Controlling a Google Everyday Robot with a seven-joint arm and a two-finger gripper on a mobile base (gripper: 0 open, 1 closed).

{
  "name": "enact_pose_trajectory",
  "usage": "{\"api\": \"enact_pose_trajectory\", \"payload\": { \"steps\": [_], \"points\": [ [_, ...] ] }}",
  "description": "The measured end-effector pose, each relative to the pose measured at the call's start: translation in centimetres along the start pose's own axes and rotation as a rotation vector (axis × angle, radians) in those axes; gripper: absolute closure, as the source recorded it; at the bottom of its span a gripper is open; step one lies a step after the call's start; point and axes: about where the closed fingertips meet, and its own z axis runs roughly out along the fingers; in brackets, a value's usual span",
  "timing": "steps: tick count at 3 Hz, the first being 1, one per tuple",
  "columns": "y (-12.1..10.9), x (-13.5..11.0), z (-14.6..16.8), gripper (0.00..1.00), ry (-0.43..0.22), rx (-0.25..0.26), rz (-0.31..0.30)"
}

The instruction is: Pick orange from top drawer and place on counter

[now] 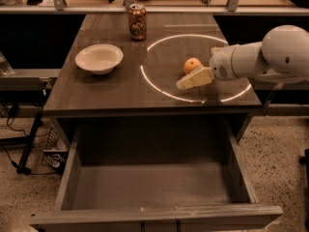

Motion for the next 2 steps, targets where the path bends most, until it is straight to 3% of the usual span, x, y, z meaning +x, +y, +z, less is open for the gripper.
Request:
{"api": "enact_pose_trajectory", "payload": {
  "steps": [1, 2],
  "points": [
    [-0.7, -1.3, -1.9, 0.0, -0.019, 0.021, -0.018],
    [-1.6, -3.3, -5.7, 0.0, -0.072, 0.015, -0.034]
  ]
}}
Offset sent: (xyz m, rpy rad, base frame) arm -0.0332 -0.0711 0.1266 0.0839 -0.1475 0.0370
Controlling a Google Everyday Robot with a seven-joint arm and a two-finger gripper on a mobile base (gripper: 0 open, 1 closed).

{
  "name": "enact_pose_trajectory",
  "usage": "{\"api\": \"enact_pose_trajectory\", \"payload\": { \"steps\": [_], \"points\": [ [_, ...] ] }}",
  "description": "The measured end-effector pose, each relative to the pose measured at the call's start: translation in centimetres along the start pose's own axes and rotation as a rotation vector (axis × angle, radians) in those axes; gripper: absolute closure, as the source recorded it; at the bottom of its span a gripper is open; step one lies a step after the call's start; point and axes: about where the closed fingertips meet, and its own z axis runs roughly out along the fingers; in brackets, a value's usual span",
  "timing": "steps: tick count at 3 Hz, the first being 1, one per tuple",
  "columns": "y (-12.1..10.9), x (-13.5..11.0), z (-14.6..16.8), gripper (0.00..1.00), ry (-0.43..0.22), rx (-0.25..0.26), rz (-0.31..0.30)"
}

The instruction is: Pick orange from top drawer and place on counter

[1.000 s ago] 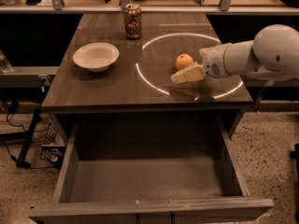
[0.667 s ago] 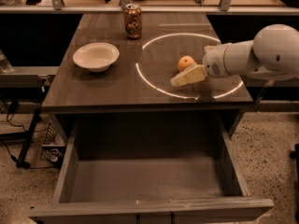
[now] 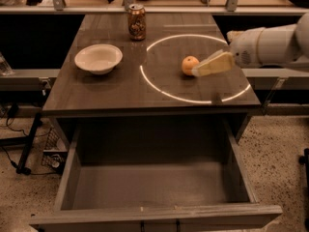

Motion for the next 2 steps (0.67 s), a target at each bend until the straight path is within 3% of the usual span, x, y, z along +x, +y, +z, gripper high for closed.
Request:
{"api": "enact_pose_trajectory", "payload": {
  "steps": [1, 2],
  "points": [
    [-1.2, -3.8, -5.8, 0.0, -0.11, 0.0, -0.03],
    [-2.7, -8.0, -13.2, 0.0, -0.263, 0.062, -0.071]
  ]
}}
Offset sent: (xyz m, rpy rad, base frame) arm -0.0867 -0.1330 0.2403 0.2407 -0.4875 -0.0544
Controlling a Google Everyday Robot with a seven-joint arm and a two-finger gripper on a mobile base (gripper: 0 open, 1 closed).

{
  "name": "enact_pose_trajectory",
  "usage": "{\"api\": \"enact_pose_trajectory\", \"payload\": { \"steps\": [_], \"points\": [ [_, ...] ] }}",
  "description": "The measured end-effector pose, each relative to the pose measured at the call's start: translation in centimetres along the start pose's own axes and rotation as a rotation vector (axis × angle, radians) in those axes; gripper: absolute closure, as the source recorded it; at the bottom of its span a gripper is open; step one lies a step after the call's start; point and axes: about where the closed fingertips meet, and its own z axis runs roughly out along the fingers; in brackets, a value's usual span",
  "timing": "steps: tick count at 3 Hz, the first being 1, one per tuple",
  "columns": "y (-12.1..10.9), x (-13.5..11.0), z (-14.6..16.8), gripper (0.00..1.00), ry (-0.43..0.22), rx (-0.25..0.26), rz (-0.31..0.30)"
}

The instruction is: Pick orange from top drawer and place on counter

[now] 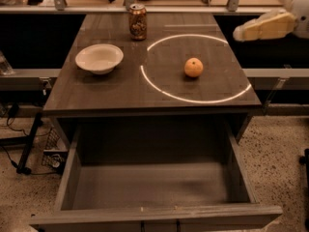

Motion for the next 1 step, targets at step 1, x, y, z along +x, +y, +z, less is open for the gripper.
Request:
{"api": "enact_pose_trajectory", "payload": {
  "steps": [1],
  "points": [
    [-0.46, -1.17, -1.21, 0.0, -0.03, 0.018, -0.007]
  ]
}}
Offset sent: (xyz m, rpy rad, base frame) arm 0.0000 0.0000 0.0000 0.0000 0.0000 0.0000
